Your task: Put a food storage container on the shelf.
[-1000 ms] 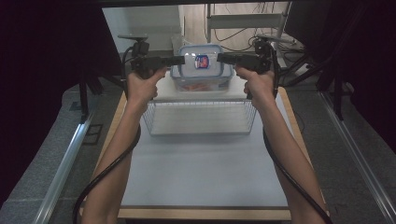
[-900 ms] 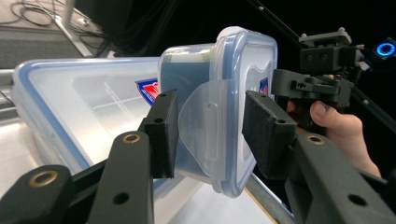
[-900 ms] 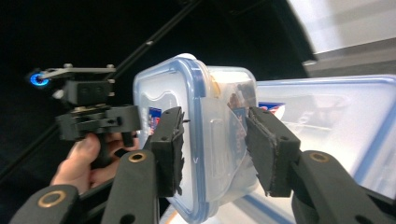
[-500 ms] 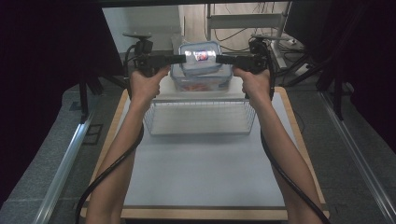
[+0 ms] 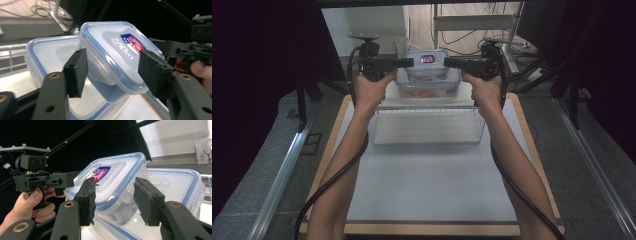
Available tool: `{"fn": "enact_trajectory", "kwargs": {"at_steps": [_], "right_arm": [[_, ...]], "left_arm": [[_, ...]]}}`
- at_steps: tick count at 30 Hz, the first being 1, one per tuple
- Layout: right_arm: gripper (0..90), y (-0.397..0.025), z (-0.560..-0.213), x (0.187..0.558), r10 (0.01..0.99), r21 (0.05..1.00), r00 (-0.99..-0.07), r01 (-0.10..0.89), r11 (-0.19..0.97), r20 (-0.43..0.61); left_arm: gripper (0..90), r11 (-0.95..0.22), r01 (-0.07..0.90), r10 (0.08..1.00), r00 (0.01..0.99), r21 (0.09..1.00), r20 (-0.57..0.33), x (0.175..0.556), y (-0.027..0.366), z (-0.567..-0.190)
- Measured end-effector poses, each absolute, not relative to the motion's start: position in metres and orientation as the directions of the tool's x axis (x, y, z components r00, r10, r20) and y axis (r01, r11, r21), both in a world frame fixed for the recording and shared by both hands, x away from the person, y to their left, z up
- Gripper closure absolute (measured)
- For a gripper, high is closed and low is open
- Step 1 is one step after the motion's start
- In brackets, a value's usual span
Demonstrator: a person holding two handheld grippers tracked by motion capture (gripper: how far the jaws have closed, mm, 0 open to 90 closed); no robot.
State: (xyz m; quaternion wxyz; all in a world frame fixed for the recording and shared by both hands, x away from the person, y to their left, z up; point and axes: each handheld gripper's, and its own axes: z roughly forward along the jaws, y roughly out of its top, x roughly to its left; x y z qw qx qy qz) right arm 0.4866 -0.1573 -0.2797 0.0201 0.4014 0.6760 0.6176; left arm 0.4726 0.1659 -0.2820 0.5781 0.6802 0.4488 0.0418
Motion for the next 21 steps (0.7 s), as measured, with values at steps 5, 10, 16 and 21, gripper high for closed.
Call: {"fn": "enact_trajectory", "kwargs": {"at_steps": [5,10,16,21], "right_arm": [[47.6,-0.155,-0.28,0.483,0.585,0.866,-0.685,0.496,-0.063,0.435],[44.3,-0.157,-0.28,0.48,0.599,0.893,-0.704,0.449,-0.042,0.382],[40.3,-0.158,-0.283,0.474,0.61,0.911,-0.721,0.413,-0.002,0.329],[34.2,-0.156,-0.289,0.467,0.62,0.929,-0.745,0.364,0.07,0.245]], "left_arm": [[30.5,0.036,0.497,0.703,0.604,0.867,-0.376,0.466,0.164,-0.278],[26.8,0.0,0.435,0.715,0.629,0.9,-0.304,0.455,0.164,-0.277],[25.8,-0.069,0.384,0.729,0.649,0.921,-0.216,0.441,0.163,-0.282],[21.4,-0.12,0.341,0.742,0.655,0.932,-0.144,0.43,0.161,-0.29]]}}
